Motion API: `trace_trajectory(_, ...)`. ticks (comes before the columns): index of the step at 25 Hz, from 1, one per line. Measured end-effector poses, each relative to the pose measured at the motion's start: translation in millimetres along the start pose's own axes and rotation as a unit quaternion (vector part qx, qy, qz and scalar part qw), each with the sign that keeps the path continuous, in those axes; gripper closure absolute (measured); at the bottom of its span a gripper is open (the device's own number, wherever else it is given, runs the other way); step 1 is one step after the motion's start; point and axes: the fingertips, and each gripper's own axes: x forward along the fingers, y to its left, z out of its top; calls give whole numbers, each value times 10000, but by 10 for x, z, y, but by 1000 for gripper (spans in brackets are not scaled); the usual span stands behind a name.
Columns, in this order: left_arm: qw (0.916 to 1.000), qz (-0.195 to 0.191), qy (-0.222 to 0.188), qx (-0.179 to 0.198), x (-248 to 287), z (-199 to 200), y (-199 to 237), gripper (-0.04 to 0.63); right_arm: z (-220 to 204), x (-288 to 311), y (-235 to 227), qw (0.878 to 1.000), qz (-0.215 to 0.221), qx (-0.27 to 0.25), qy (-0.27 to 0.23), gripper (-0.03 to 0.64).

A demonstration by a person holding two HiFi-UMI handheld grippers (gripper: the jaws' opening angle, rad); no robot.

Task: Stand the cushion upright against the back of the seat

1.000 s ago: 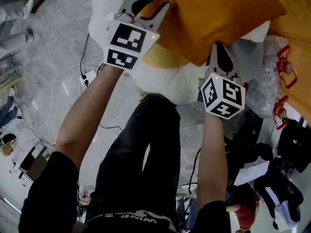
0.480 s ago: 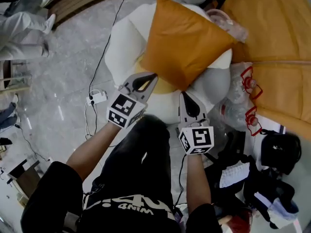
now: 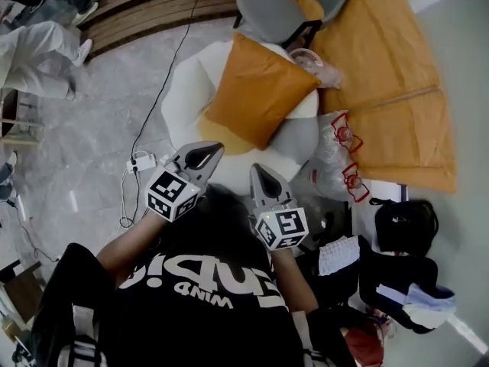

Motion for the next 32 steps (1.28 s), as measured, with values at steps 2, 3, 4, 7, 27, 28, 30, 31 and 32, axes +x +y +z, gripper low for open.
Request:
trace_trajectory(2,9998,-53,-106,168,-163,123,-94,588,122,-55,98,10000,28,-38,-42,594)
trace_trajectory(3,9995,-73,-162,274,-232,171,-140,588,165,-69,139,10000,44,-31,-76,594)
trace_trajectory(4,9991,-87,-211,369,-287,213,-182,588,194,-69,172,9999,66,-12,-99,594)
trace_trajectory(7,9984,-80,-317,453,-381,317,-261,588,233,-18,241,9998,165,19,-86,594)
trace_trajectory(27,9964,139,-619,567,-614,639,-268,588,503,22,558,9978,381,-462,-274,595)
trace_trajectory(28,9963,144,-621,582,-610,651,-263,588,503,16,560,9978,380,-478,-271,595)
trace_trajectory(30,9964,143,-607,578,-598,662,-263,588,489,2,552,9978,378,-486,-244,595)
trace_trajectory(31,9965,131,-594,568,-587,651,-267,588,475,-8,541,9979,370,-484,-223,595)
trace_trajectory(32,9966,110,-582,564,-575,632,-273,588,463,-16,526,9980,356,-481,-201,595)
